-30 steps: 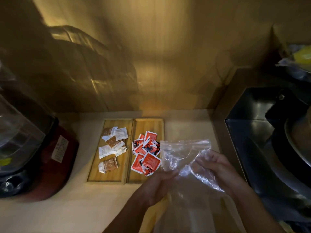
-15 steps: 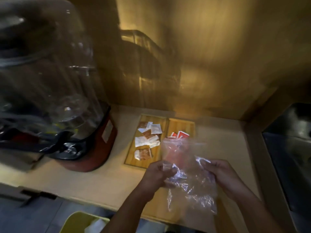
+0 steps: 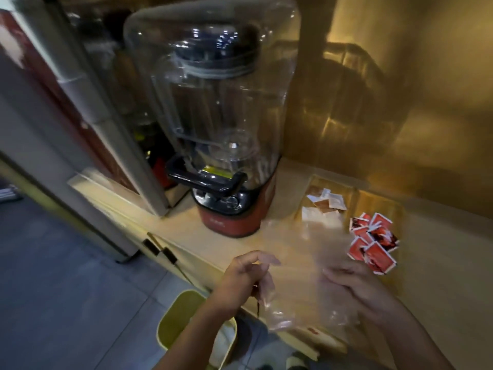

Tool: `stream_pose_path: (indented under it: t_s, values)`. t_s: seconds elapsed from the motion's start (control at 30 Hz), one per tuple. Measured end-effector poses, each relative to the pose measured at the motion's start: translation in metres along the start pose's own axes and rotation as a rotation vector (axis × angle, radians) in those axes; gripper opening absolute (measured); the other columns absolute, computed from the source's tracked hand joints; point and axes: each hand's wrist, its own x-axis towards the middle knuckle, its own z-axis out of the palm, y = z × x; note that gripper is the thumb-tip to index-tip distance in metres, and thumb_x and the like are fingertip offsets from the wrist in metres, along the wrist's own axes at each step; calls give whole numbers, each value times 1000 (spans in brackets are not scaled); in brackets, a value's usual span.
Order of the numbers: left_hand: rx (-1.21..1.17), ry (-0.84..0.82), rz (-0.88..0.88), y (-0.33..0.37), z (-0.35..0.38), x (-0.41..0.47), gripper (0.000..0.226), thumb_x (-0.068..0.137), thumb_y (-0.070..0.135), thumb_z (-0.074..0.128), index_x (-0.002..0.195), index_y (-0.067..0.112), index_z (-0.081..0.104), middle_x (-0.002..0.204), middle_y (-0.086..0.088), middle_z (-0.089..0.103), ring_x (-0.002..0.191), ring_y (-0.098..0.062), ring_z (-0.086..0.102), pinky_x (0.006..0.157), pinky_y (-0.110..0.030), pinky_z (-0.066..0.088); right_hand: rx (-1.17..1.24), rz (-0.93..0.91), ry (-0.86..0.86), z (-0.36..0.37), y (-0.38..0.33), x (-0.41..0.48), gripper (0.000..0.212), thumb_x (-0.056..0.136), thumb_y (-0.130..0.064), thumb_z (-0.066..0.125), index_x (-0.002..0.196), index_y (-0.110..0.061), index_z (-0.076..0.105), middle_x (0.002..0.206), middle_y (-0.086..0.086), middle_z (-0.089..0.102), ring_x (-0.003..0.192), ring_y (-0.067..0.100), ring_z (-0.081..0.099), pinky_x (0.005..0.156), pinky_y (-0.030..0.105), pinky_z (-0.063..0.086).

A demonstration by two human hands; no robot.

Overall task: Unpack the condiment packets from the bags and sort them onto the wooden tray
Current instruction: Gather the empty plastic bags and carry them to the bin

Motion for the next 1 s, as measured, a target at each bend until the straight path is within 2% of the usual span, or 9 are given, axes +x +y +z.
stream_pose_path:
  t_s: [0.2, 0.3, 0.4, 0.5, 0.57, 0.63, 0.73, 0.87, 1.0]
  values:
    - [44, 70, -32, -4, -31, -16, 45, 75, -23, 34, 52, 5, 60, 47, 7, 62, 47, -1, 54, 43, -12, 41, -121, -38, -123, 32, -6, 9, 39, 68, 23, 40, 48, -1, 64, 57, 5, 72, 61, 7, 67, 58, 12, 51]
    - [-35, 142, -91, -11, -45, -22, 31, 78, -10, 41, 62, 5, 62, 63, -2, 64, 55, -9, 58, 50, -20, 47, -93, -39, -226, 48, -8, 15, 11, 58, -8, 58, 54, -4, 68, 65, 7, 71, 69, 17, 66, 62, 23, 54]
    - [-193, 153, -160, -19, -56, -32, 22, 65, 22, 53, 76, 6, 63, 74, -6, 63, 60, -15, 62, 49, -26, 49, -198, 50, -204, 62, 0, 25, 28, 54, -31, 67, 69, -8, 68, 74, 10, 68, 73, 24, 62, 70, 36, 50]
    - [-197, 217, -261, -28, -60, -41, 32, 74, 35, 58, 91, 9, 66, 88, -6, 63, 79, -22, 63, 60, -35, 54, -372, 94, -276, 82, 4, 30, 41, 55, -19, 73, 93, -14, 57, 99, 16, 60, 83, 29, 62, 65, 39, 53]
    - [-171, 278, -289, -34, -62, -47, 21, 83, 15, 59, 103, 13, 61, 99, -8, 59, 87, -22, 62, 65, -37, 54, -356, 127, -339, 94, 9, 35, 59, 53, -10, 75, 103, -28, 50, 113, 13, 54, 99, 28, 60, 72, 38, 57]
    - [-215, 346, -320, -41, -66, -52, 39, 82, -7, 55, 113, 15, 51, 103, -7, 55, 85, -22, 62, 59, -33, 56, -327, 136, -353, 105, 13, 39, 75, 55, -2, 74, 113, -39, 43, 118, 8, 51, 106, 24, 57, 80, 37, 57]
    - [-396, 486, -360, -58, -78, -63, 60, 73, -13, 65, 120, 17, 42, 106, -11, 54, 83, -27, 64, 57, -32, 59, -338, 164, -210, 124, 27, 48, 90, 65, 7, 73, 127, -44, 31, 118, 10, 50, 104, 27, 58, 82, 42, 55]
    - [-547, 534, -500, -81, -94, -75, 45, 63, -8, 74, 105, -6, 61, 109, -27, 66, 95, -39, 67, 88, -49, 55, -485, 192, -100, 152, 45, 55, 59, 67, 7, 72, 119, -8, 48, 95, 11, 63, 86, 28, 64, 74, 37, 54]
    - [-583, 673, -608, -107, -105, -83, 29, 71, -4, 65, 100, -3, 63, 94, -23, 69, 80, -34, 66, 82, -47, 57, -550, 266, -95, 177, 70, 66, 24, 74, 6, 64, 98, 5, 61, 82, 17, 69, 78, 34, 66, 69, 38, 53]
